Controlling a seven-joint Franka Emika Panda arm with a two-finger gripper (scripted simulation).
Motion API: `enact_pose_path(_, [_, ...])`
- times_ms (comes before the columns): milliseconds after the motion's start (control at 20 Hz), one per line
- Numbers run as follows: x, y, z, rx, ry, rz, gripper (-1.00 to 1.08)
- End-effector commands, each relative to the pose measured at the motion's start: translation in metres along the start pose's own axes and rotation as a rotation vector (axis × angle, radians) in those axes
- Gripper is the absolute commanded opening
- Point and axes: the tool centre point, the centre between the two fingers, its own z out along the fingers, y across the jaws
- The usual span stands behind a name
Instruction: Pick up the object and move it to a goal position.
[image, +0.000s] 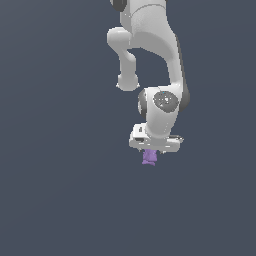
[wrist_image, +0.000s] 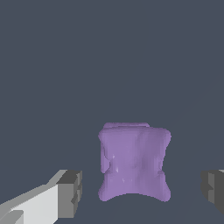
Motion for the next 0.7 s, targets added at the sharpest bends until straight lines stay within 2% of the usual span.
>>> enact_pose_path(0, [0.000,0.000,0.003,0.000,0.000,0.000,1.00])
enact_pose_path(400, [-0.001,0.000,0.041,0.000,0.001,0.003,1.00])
enact_pose_path(650, [0.000,0.000,0.050,0.000,0.001,0.004,1.00])
